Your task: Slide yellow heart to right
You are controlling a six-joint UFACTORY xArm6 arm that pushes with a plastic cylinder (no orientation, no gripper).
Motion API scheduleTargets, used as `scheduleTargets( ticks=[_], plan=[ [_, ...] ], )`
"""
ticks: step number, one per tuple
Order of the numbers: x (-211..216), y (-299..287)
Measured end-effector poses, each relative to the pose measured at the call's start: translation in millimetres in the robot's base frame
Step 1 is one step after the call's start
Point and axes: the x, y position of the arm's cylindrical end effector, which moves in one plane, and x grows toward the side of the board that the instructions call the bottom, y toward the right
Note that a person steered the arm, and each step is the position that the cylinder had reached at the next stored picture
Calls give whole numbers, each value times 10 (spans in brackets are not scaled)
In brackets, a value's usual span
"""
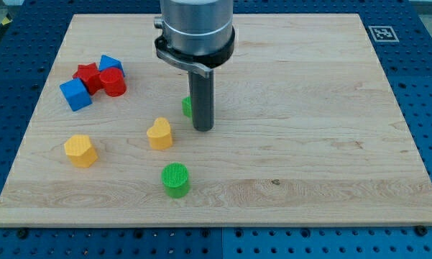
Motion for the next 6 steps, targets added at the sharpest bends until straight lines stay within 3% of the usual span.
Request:
scheduleTargets(
  ticks=[2, 4, 6],
  plan=[
    [-147, -66],
    [-174, -750],
    [231, -1168]
  ],
)
